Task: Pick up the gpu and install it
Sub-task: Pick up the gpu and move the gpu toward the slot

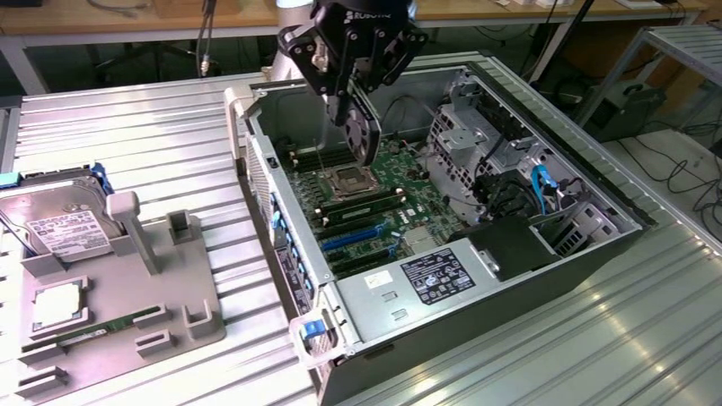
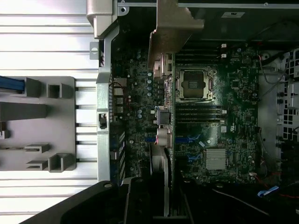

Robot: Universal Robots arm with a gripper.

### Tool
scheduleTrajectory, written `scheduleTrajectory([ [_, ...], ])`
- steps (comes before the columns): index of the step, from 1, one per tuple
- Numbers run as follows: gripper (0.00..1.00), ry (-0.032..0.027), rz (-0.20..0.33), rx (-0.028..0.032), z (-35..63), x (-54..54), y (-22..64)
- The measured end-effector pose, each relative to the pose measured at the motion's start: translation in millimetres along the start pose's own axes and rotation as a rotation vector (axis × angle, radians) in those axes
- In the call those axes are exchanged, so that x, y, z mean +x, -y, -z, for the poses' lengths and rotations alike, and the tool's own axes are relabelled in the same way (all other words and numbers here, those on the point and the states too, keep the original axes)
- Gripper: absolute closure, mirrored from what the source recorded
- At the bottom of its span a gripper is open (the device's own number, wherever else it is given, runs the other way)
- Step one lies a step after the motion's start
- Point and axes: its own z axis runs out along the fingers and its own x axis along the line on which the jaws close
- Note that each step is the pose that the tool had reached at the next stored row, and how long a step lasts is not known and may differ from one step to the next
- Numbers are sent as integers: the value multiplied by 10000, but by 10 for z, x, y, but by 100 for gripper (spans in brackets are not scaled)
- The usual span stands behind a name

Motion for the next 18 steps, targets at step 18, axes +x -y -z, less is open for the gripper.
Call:
scheduleTrajectory([
  [18,73,0,1,2,-7,-217,-1],
])
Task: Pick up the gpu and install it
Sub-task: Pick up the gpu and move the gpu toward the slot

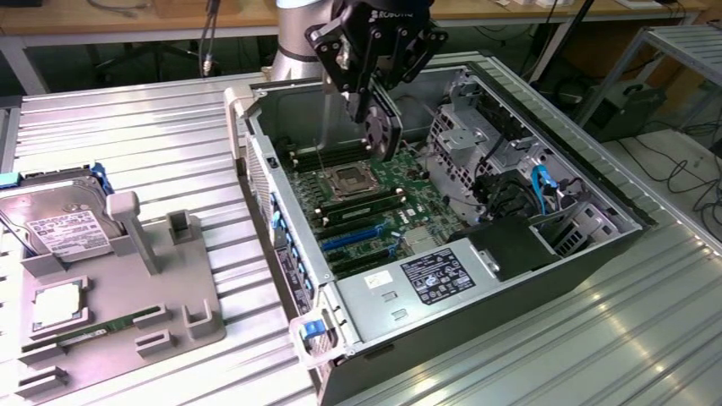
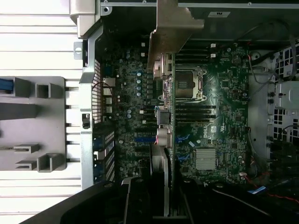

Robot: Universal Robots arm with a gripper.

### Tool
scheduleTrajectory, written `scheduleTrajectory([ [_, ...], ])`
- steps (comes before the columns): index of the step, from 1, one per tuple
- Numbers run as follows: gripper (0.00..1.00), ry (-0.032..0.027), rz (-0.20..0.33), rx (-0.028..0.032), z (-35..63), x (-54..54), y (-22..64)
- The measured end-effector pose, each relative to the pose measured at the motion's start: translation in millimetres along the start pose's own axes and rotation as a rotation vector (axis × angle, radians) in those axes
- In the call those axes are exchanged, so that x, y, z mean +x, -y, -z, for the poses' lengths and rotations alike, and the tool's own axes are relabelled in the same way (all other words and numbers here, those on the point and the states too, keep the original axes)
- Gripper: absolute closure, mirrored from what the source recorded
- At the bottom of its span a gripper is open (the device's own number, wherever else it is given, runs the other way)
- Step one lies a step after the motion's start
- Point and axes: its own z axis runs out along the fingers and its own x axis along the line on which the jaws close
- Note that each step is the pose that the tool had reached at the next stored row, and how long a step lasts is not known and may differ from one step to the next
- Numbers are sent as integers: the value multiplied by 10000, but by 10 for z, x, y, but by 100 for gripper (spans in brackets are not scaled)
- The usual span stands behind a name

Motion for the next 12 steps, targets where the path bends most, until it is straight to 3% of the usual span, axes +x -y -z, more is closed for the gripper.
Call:
scheduleTrajectory([
  [12,73,0,0,7,-5,-149,0],
])
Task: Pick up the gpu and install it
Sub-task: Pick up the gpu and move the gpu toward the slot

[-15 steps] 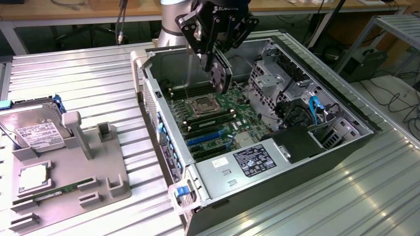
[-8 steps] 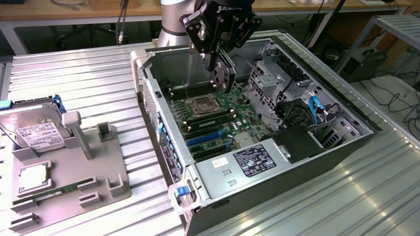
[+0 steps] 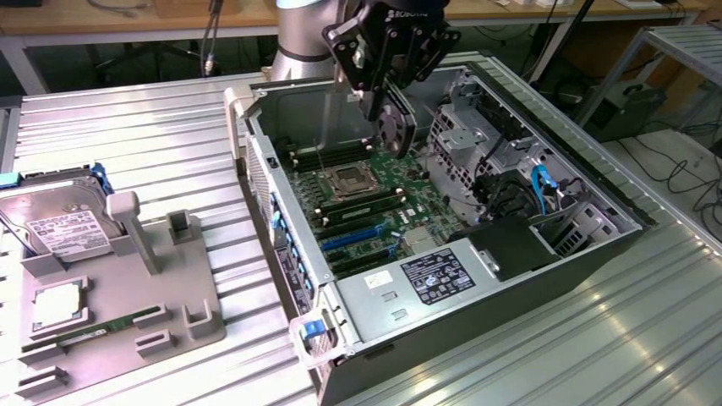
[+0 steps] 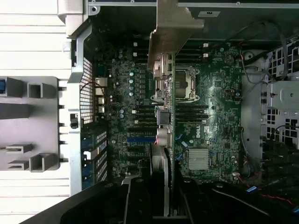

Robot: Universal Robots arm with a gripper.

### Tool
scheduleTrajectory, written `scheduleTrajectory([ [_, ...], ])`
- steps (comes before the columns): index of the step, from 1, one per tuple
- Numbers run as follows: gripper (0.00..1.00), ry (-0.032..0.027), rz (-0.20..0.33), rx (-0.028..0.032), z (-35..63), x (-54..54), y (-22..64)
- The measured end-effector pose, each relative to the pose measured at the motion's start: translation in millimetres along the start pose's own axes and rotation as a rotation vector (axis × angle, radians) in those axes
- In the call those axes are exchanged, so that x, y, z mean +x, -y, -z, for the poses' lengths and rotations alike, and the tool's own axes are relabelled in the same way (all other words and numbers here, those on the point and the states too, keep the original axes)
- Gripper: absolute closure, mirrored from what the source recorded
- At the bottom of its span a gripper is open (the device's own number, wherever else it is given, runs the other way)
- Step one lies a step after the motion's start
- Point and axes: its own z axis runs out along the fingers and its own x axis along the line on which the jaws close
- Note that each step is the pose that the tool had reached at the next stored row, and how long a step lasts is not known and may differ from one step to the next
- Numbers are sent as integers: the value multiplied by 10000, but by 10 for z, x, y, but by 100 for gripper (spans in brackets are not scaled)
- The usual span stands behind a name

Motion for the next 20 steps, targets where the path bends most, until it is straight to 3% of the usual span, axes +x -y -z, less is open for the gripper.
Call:
scheduleTrajectory([
  [20,73,0,0,22,-10,-248,-1],
])
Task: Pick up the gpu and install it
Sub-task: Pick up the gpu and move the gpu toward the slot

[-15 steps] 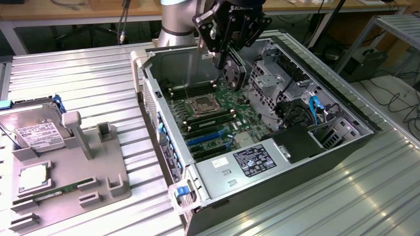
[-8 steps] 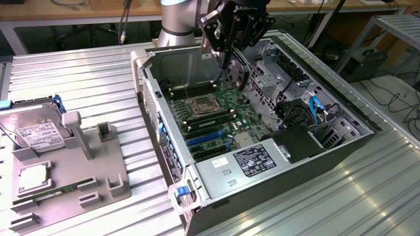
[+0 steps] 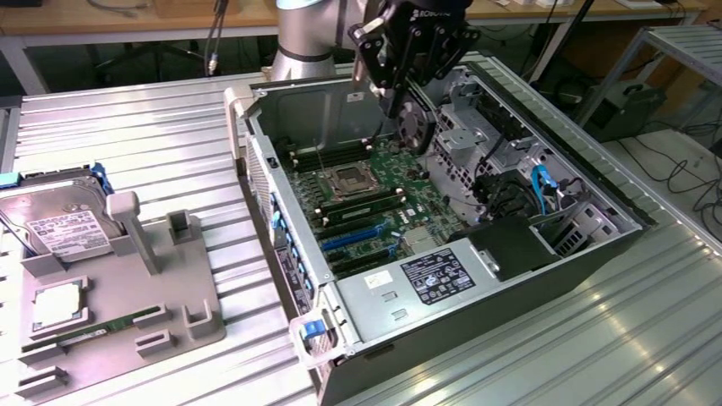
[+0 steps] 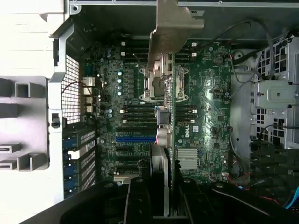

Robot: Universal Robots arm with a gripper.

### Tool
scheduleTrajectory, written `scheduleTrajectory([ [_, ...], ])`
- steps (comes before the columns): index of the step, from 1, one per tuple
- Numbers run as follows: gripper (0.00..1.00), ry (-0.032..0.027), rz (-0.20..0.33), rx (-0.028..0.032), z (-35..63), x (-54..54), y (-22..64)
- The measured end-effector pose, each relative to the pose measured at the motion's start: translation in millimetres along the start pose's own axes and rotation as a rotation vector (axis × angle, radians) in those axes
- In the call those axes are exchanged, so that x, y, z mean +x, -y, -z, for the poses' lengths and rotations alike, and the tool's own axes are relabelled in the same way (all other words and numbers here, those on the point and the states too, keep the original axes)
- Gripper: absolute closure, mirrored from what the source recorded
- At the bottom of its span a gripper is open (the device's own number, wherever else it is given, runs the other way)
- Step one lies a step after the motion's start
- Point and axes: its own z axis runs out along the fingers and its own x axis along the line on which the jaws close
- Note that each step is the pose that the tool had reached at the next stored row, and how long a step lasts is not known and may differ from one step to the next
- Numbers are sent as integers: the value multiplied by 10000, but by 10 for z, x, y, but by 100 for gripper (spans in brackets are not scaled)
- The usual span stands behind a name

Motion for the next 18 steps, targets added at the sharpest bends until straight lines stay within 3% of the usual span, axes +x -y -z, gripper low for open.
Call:
scheduleTrajectory([
  [18,73,0,1,15,-8,-266,-1],
])
